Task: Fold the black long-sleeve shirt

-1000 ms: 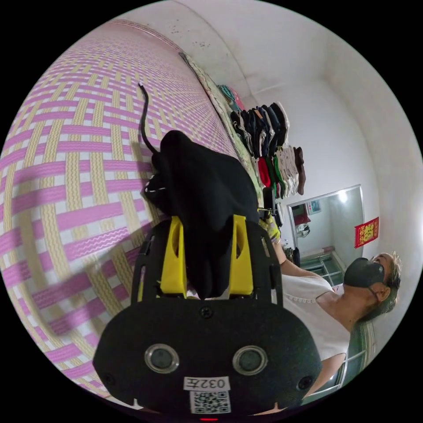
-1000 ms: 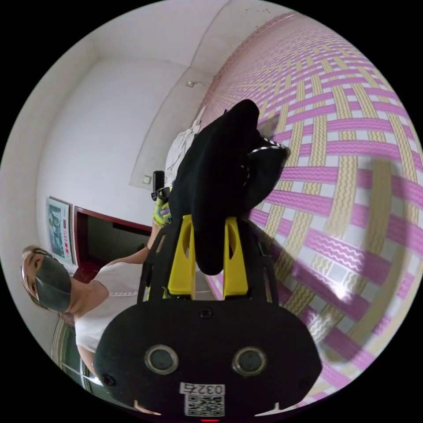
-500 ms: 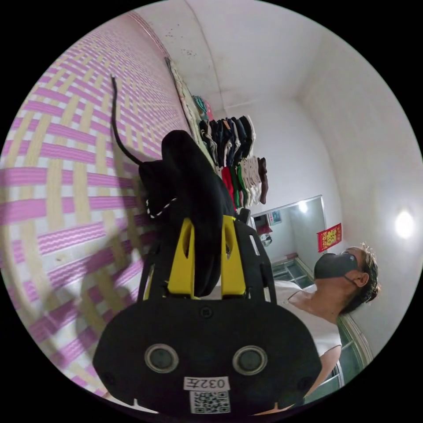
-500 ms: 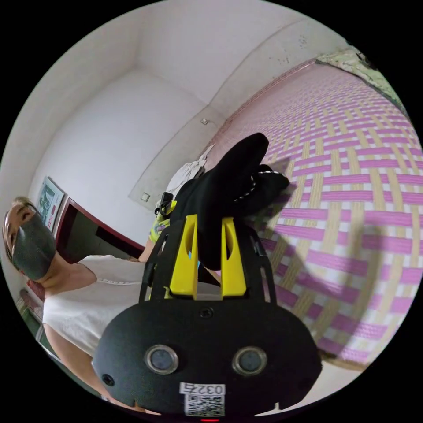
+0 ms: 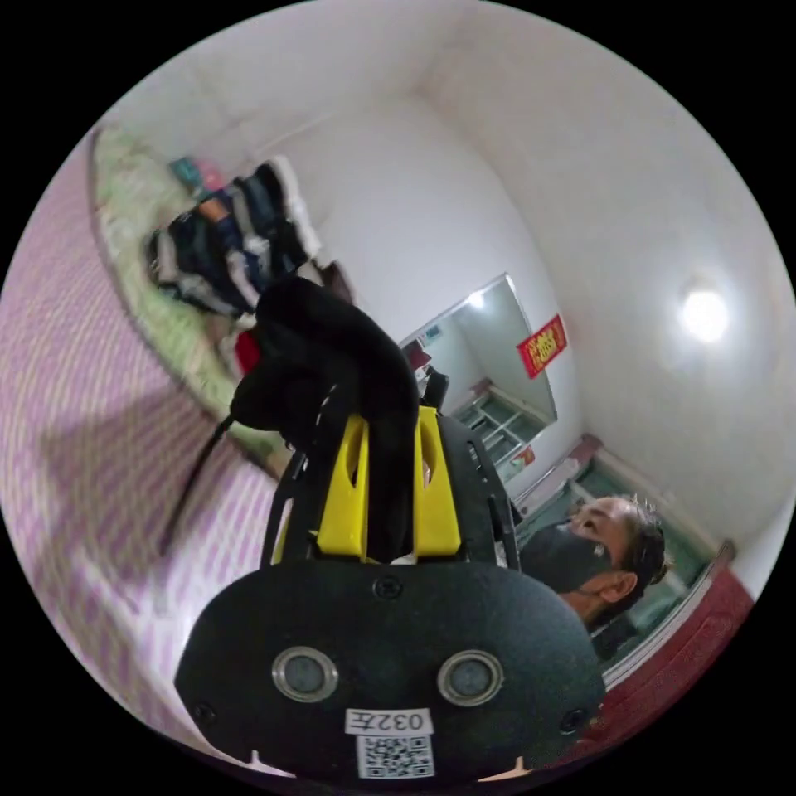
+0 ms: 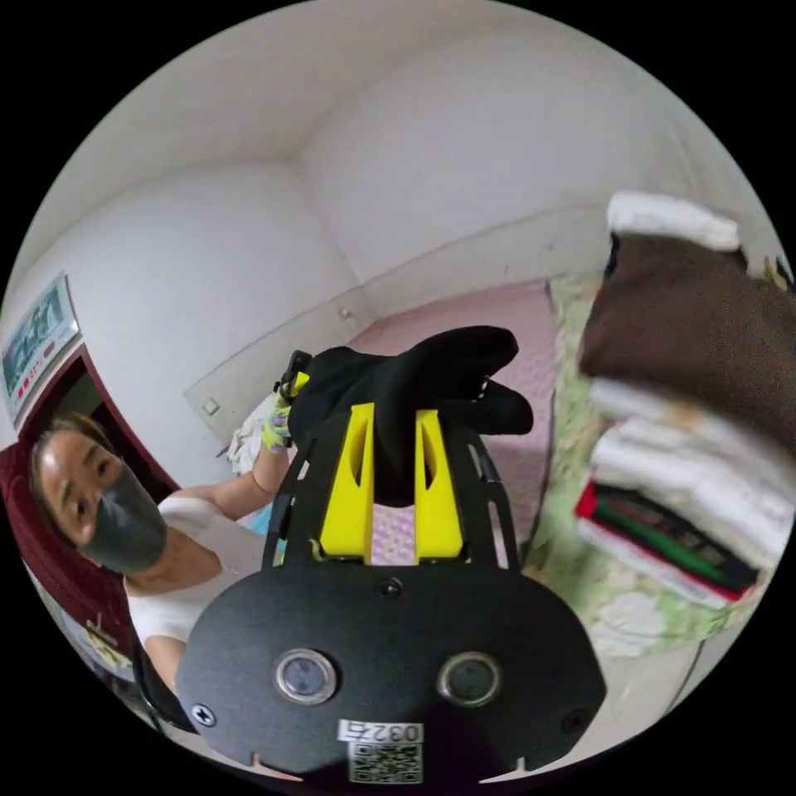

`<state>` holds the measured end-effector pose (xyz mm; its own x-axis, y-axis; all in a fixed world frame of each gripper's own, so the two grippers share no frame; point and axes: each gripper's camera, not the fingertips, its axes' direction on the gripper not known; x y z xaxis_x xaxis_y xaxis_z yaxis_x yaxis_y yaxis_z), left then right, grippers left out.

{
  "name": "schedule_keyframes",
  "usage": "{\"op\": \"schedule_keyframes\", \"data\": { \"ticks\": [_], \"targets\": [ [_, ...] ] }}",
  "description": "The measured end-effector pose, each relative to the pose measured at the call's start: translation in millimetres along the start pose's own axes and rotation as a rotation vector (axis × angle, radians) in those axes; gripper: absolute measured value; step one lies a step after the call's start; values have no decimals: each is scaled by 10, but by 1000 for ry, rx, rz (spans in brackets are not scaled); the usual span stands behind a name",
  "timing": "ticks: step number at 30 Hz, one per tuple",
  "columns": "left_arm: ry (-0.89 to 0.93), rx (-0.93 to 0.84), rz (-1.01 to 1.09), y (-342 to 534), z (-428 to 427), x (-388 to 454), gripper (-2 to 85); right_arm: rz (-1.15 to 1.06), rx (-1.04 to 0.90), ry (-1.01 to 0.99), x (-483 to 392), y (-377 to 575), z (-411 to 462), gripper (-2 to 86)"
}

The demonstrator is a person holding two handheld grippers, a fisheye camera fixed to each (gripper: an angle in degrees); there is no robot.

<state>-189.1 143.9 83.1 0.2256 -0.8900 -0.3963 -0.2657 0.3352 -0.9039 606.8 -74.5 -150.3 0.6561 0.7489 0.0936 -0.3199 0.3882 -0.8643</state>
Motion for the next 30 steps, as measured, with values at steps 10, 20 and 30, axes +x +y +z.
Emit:
{"op": "schedule_keyframes", "data": {
  "ticks": [10, 20, 30],
  "targets": [
    [45, -25, -124, -2174, 2044, -177, 55, 342, 231, 158, 971, -593, -2006, 82],
    [118, -128, -406, -1764, 2638, -1136, 25, 624, 259, 135, 2053, 509, -1870, 77],
    [-10, -135, -373, -1651, 2635, -663, 6, 657, 323, 120, 2014, 784, -1701, 61]
  ]
}}
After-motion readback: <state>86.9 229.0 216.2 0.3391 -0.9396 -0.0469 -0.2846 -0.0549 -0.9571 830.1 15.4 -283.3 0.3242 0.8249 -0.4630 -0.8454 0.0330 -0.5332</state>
